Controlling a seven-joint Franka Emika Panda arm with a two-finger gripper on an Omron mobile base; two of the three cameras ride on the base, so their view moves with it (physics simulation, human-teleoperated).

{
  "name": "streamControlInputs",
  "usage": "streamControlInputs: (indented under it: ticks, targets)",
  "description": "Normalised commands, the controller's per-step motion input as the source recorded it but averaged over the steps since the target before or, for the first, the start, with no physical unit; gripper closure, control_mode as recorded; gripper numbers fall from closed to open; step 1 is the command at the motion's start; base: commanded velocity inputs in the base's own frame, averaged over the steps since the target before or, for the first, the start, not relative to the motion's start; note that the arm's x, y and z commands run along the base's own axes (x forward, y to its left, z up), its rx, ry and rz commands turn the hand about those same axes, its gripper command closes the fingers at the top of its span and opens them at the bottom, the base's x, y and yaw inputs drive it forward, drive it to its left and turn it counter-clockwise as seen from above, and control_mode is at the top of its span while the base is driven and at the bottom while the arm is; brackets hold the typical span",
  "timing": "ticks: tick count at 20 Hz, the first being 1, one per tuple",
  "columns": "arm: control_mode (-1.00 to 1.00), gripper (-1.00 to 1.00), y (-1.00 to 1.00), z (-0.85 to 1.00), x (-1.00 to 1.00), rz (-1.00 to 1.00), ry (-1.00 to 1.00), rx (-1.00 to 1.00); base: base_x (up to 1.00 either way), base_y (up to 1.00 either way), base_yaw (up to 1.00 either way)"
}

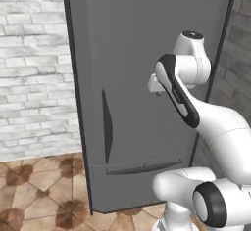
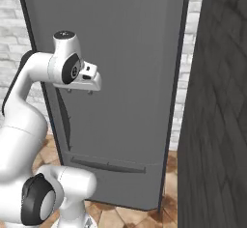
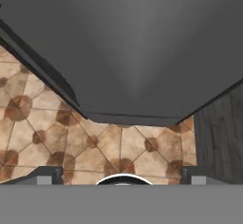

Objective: Open the fridge, remove the orange, carrot, and steak, and place them on any counter.

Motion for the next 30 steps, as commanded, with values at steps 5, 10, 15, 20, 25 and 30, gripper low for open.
streamControlInputs:
  ticks: [5, 10, 15, 20, 25, 30]
  targets:
    - [1.0, -1.0, 0.0, 0.0, 0.0, 0.0, 0.0, 0.0, -0.44, 0.44, 0.0]
    - [1.0, -1.0, 0.0, 0.0, 0.0, 0.0, 0.0, 0.0, -0.4, 0.66, 0.0]
    - [1.0, -1.0, 0.0, 0.0, 0.0, 0.0, 0.0, 0.0, -0.1, 0.11, 0.0]
    - [1.0, -1.0, 0.0, 0.0, 0.0, 0.0, 0.0, 0.0, -0.49, 0.25, 0.0]
    - [1.0, -1.0, 0.0, 0.0, 0.0, 0.0, 0.0, 0.0, -0.3, 0.22, 0.0]
    - [1.0, -1.0, 0.0, 0.0, 0.0, 0.0, 0.0, 0.0, 0.0, 0.01, 0.0]
